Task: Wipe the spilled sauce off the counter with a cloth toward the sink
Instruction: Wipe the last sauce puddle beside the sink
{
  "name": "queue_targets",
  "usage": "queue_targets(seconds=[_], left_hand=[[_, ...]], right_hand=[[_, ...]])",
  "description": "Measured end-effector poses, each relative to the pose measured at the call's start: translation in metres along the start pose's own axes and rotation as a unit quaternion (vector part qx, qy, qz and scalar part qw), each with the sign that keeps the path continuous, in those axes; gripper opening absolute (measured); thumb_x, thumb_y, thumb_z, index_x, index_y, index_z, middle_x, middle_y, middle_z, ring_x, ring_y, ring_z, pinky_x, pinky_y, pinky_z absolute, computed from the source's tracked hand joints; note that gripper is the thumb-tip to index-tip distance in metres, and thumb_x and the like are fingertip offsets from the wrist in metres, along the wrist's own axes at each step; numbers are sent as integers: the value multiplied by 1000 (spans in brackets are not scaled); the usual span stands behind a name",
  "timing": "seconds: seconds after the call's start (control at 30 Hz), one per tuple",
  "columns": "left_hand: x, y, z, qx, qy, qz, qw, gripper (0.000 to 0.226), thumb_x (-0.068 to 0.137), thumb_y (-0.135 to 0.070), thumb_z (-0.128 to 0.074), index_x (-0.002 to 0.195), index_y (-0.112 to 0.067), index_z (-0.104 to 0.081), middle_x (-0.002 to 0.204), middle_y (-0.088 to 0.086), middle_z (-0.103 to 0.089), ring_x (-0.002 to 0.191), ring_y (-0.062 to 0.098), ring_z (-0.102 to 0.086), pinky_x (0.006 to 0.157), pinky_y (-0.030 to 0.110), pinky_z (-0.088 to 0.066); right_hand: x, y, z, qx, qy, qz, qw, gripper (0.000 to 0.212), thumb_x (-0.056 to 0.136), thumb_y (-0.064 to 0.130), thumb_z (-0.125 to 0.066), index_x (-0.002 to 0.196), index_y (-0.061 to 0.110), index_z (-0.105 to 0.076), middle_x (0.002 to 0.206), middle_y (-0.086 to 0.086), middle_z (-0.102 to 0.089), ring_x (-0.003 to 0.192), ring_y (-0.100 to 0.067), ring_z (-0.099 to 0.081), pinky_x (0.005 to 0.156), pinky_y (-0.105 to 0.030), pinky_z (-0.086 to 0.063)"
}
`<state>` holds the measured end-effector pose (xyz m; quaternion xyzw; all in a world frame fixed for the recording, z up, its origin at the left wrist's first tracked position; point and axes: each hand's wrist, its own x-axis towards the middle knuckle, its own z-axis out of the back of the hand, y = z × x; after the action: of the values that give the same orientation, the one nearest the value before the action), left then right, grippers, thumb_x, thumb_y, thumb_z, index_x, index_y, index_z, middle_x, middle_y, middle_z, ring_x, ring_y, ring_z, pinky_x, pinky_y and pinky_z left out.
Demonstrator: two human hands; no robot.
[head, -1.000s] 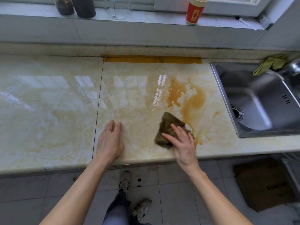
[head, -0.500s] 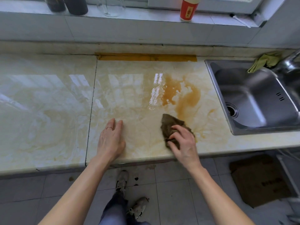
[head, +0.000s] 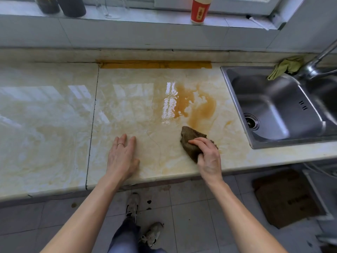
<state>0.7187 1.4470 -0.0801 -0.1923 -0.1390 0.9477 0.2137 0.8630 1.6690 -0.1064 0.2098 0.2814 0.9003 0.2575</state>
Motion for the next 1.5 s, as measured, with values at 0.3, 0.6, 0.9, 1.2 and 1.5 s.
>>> queue_targets(seconds=[0.3, 0.6, 0.9, 1.2, 1.5], left_hand=[[-1, 4, 3, 10, 11, -11, 1000, 76, 84, -29, -64, 148, -23, -22, 158, 11, -10, 145, 31, -8, 117, 45, -21], [1, 2, 8, 45, 25, -15, 999, 77, 85, -32, -63, 148, -25, -19, 157, 10, -11, 144, 31, -11, 115, 43, -26], [15, -4, 23, 131, 62, -15, 989, 85, 78, -42, -68, 145, -28, -17, 142, 8, -24, 125, 34, -29, 89, 40, -48], [17, -6, 23, 137, 55, -26, 989, 75, 84, -37, -60, 145, -25, -18, 137, 11, -27, 119, 36, -32, 84, 40, -48], [14, 0, 25, 149, 62, -38, 986, 85, 79, -45, -67, 145, -27, -16, 139, 8, -25, 121, 35, -31, 83, 38, -49]], right_hand=[[-33, 33, -46, -57, 163, 190, 966, 63, 84, 8, -64, 136, 40, -45, 151, -4, -39, 140, -22, -32, 115, -53, -12], [-5, 22, -17, -46, 99, 27, 994, 61, 71, 10, -60, 128, 33, -57, 148, -2, -41, 136, -25, -35, 113, -58, -20], [4, 38, -47, -94, 135, 112, 980, 54, 83, 20, -61, 133, 37, -50, 138, -3, -47, 129, -25, -40, 106, -63, -29], [-43, 61, -48, -73, 129, 248, 957, 52, 82, 8, -50, 128, 29, -60, 139, -9, -48, 127, -28, -45, 99, -55, -38], [1, -15, -10, -102, 69, 110, 986, 58, 80, 5, -48, 128, 37, -58, 142, -3, -50, 130, -26, -43, 103, -60, -33]])
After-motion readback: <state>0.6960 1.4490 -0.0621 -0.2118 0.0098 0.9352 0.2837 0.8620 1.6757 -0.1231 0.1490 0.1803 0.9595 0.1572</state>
